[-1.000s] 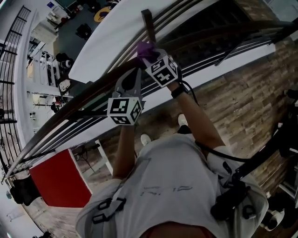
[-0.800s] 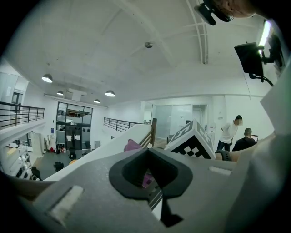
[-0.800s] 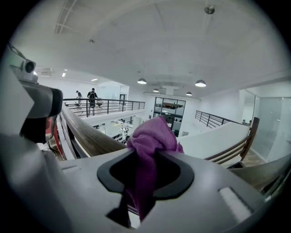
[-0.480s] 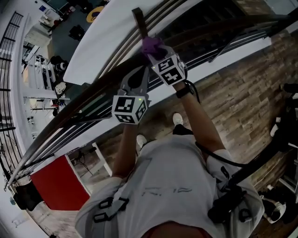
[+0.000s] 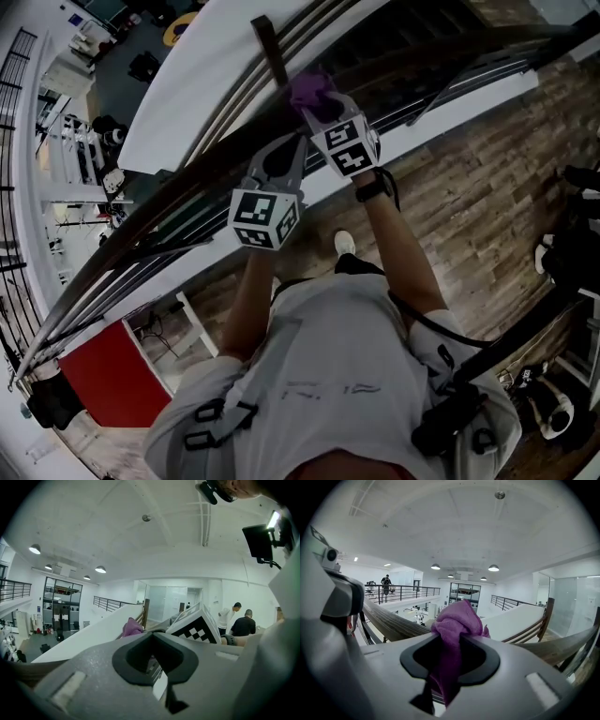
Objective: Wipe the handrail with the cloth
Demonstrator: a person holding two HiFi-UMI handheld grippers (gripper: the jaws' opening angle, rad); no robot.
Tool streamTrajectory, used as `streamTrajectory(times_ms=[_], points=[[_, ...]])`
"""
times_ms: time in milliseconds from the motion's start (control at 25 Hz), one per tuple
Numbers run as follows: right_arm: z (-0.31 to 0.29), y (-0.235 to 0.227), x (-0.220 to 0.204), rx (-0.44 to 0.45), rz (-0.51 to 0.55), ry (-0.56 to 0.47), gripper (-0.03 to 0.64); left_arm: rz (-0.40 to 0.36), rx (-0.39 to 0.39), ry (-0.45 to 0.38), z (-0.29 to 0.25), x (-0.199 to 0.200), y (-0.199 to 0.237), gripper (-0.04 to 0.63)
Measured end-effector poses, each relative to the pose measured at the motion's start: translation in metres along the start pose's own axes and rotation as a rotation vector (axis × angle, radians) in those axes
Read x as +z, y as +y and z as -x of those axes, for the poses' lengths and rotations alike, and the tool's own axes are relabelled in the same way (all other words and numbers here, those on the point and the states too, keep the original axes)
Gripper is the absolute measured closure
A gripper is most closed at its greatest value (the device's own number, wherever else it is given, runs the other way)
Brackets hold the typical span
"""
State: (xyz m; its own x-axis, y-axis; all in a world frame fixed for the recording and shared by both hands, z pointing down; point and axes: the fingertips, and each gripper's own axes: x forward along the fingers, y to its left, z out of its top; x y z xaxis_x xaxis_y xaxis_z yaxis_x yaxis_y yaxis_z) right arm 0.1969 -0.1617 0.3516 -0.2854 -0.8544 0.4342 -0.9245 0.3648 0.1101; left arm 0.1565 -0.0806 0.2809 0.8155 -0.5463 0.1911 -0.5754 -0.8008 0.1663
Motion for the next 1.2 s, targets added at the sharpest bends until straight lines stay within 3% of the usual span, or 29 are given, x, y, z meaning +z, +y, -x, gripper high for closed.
streamTrajectory(times_ms=[360, 920, 1200], points=[[0.014, -0.034, -0.013, 0.033, -0.007, -0.003, 0.511, 0.01, 0.059, -0.025, -0.03, 0.013, -0.012, 0.594], [0.017, -0.091, -0.018, -0.126, -0.1, 0.003, 0.511, -0.004, -0.136, 0.013, -0.065, 0.027, -0.018, 0.594], [0.023, -0.144, -0.029, -0.152, -0.112, -0.02, 0.511, -0.012, -0.202, 0.031, -0.122, 0.03, -0.042, 0.594]])
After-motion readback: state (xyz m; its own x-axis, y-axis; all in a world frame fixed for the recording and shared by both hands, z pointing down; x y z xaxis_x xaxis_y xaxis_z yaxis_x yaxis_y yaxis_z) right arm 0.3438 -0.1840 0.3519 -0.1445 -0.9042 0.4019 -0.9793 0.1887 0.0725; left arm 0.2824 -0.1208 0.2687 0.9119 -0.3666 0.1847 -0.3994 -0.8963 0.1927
